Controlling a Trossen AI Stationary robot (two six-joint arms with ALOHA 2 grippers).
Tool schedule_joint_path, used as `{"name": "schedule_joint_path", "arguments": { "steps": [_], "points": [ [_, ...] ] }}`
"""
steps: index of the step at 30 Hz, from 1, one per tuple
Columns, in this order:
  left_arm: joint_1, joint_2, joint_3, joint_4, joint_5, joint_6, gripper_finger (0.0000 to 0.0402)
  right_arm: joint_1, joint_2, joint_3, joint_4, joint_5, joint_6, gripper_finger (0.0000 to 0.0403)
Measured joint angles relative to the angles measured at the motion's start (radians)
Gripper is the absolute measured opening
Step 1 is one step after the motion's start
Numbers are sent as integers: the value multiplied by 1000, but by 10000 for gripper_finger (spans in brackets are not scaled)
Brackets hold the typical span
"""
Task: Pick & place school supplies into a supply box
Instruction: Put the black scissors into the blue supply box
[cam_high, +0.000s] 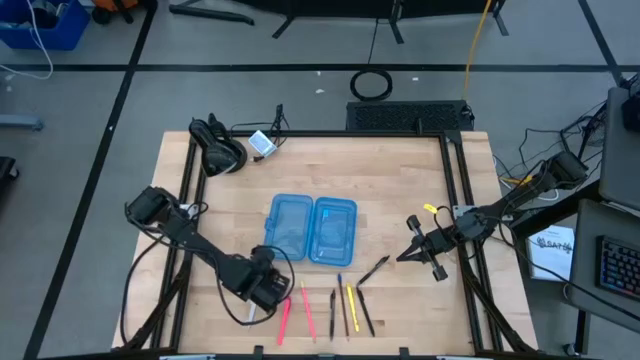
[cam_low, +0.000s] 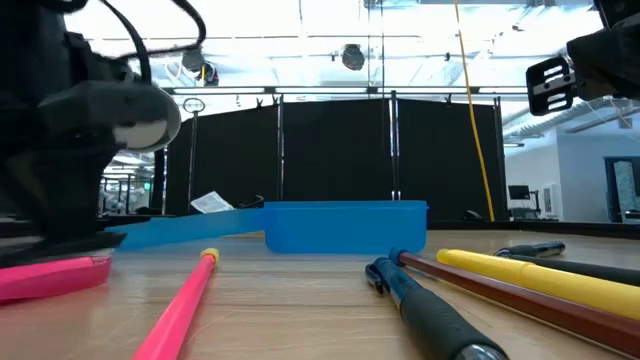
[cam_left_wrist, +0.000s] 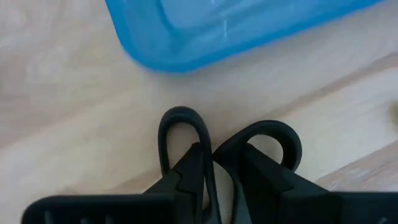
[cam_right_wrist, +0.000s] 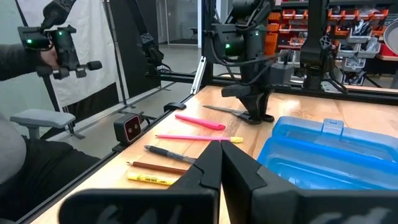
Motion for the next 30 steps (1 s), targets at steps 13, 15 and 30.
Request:
{"name": "schedule_joint_path", "arguments": {
  "steps": [13,15,30],
  "points": [
    [-3,-227,3,134,-239,203,79,0,0,0,0,1,0,0],
    [44,-256,5,205,-243,279,67,0,0,0,0,2,0,0],
    [527,-274,6,527,-42,685,60,0,0,0,30,2,4,0]
  ]
}}
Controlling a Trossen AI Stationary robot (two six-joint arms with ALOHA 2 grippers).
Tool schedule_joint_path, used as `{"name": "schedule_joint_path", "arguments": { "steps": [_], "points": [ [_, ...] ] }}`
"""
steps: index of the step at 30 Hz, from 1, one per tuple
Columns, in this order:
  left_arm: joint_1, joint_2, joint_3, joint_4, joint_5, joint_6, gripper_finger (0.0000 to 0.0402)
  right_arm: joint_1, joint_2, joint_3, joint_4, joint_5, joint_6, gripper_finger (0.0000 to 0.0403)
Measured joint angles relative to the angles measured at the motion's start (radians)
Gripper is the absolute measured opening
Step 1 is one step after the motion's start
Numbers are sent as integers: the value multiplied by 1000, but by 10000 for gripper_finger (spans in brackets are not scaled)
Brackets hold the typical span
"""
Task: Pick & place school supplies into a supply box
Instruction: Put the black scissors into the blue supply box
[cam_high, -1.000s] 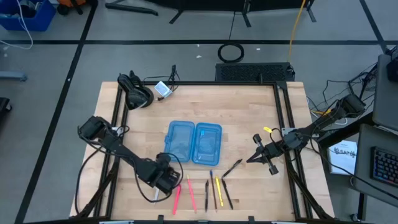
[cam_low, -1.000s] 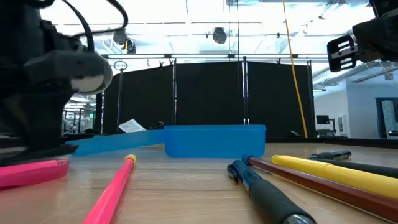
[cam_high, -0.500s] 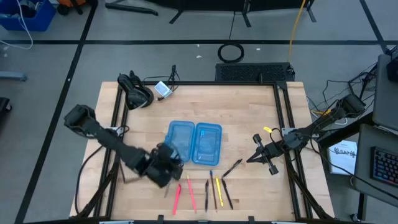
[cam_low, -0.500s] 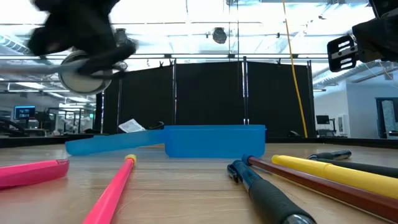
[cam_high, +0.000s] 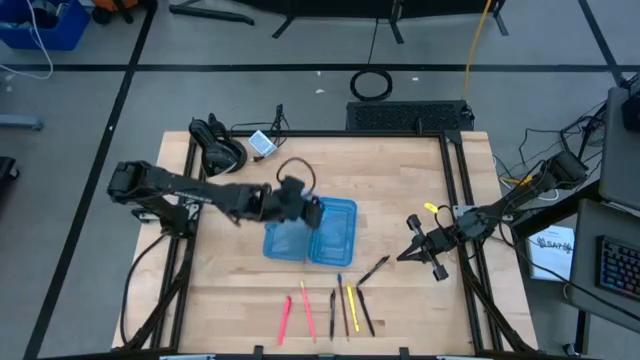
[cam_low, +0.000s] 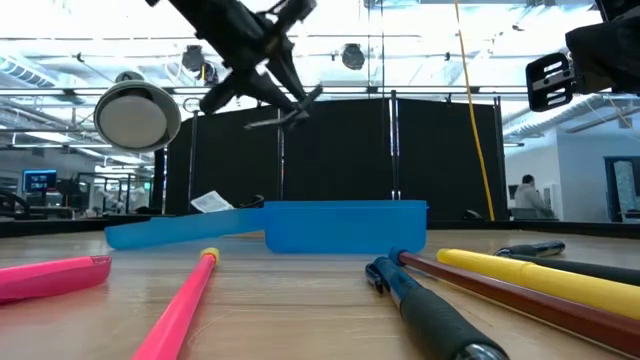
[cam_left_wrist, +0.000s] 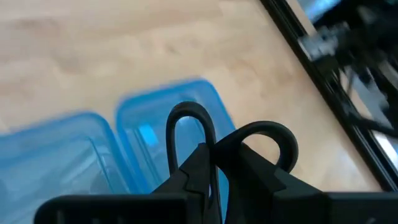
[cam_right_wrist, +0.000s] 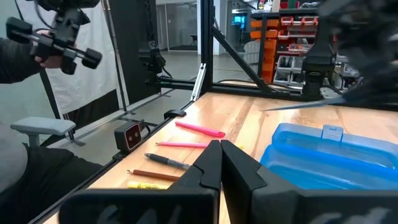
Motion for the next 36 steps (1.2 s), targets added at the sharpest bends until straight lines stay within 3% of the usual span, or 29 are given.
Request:
{"name": "schedule_joint_path", "arguments": {
  "steps": [8,16,22,27,36],
  "points": [
    [79,145,36,169,119,4,61,0,0,0,2,0,-5,0],
    [78,394,463,-343,116,51,62,0,0,0,7,-1,-11,0],
    [56,537,716,-562,43,61,62,0,0,0,7,-2,7,0],
    [33,607,731,-584,-47,-31,62,0,0,0,6,-2,48,0],
    [52,636,691,-595,-36,-99,63,0,0,0,-1,-3,60,0]
  ]
}}
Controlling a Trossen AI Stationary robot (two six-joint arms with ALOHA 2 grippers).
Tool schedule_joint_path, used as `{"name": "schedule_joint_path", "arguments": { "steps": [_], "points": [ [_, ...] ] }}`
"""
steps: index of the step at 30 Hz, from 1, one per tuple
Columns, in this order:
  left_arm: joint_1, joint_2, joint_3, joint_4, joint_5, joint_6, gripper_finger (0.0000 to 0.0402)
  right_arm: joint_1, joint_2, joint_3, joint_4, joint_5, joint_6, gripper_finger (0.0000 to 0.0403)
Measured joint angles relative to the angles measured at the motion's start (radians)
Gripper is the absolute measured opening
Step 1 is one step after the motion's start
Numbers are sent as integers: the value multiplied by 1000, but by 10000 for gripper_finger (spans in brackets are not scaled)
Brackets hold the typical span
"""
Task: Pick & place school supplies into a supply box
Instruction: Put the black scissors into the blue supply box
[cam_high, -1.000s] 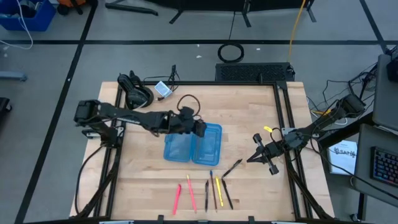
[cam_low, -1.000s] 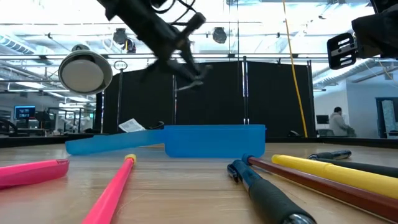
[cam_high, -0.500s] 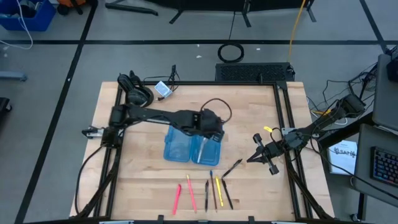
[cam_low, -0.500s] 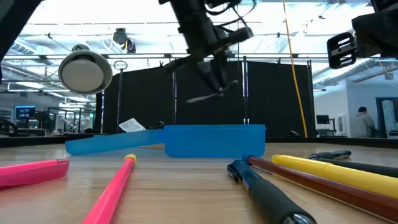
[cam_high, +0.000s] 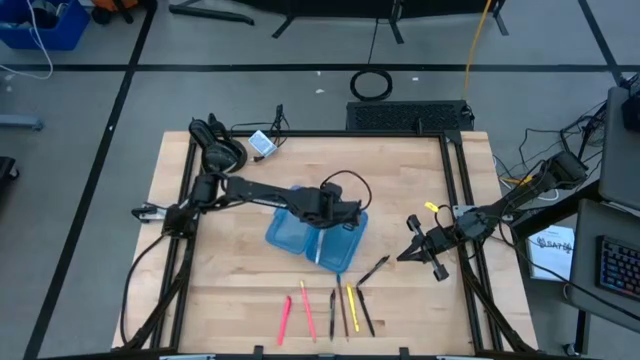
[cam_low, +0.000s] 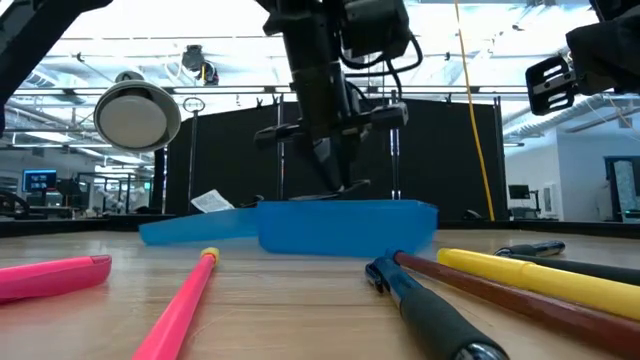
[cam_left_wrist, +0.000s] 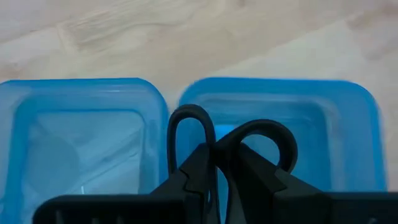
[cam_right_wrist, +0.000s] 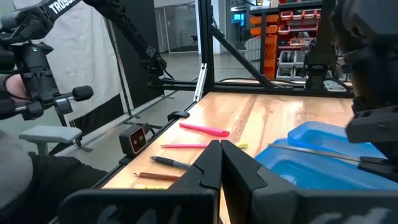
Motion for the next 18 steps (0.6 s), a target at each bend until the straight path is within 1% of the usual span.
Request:
{"name": "schedule_joint_path", "arguments": {
  "steps": [7,11,18],
  "points": [
    [23,0,-5,22,2,87,62,0,0,0,2,0,-12,0],
    [38,0,-5,65,67,151,63,0,0,0,4,0,-26,0],
    [39,22,-6,72,79,162,62,0,0,0,8,0,-30,0]
  ]
}}
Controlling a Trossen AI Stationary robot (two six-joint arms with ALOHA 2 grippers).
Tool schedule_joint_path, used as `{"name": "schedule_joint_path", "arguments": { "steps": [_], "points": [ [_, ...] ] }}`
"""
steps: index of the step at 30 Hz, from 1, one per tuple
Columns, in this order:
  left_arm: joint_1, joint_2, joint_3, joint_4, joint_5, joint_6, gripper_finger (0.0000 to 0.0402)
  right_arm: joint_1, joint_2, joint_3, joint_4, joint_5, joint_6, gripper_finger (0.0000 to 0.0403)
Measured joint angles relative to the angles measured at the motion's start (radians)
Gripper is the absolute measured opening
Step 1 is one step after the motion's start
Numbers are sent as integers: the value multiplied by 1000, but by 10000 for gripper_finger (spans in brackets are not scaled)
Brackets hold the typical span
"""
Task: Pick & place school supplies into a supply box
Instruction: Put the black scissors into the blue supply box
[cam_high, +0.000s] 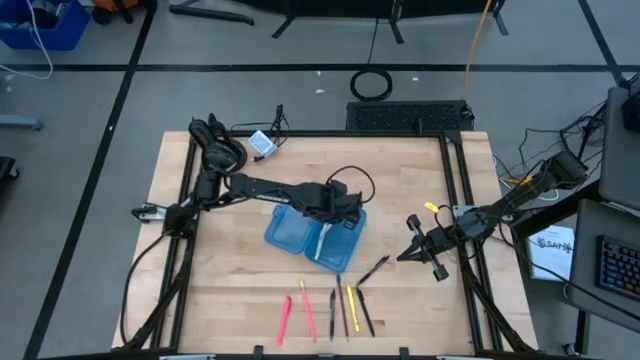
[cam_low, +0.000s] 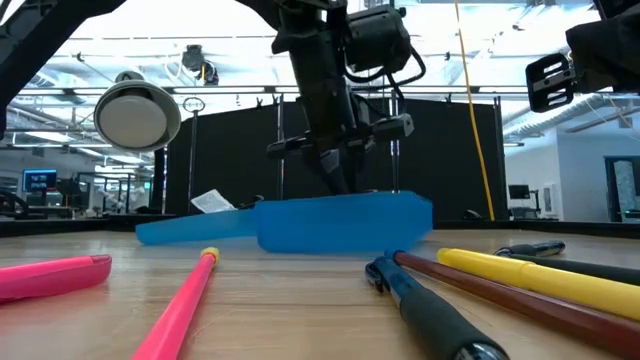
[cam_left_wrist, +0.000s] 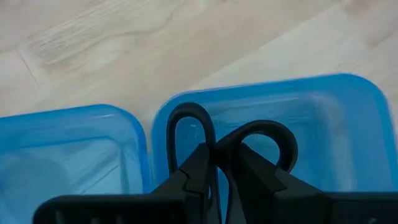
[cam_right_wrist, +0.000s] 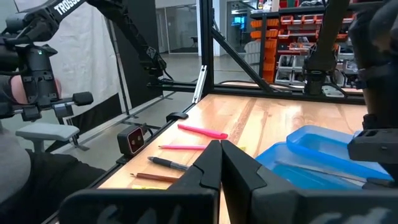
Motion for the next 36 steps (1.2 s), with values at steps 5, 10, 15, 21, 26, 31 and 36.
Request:
{"name": "schedule_joint_path", "arguments": {
  "steps": [5,10,15,21,26,31,36],
  "points": [
    [0,36,1,27,8,12,62,0,0,0,0,0,-8,0],
    [1,59,1,62,31,25,63,0,-1,0,-4,1,-8,0],
    [5,69,1,45,22,0,63,0,0,0,0,1,-8,0],
    [12,76,2,-25,-26,-65,63,0,0,0,0,2,-8,0],
    [18,84,2,-56,-42,-90,63,0,0,0,-1,2,-8,0],
    [18,86,2,-19,-43,-11,64,0,0,0,-1,2,-7,0],
    [15,91,0,57,10,41,104,0,0,0,-1,2,4,0]
  ]
}}
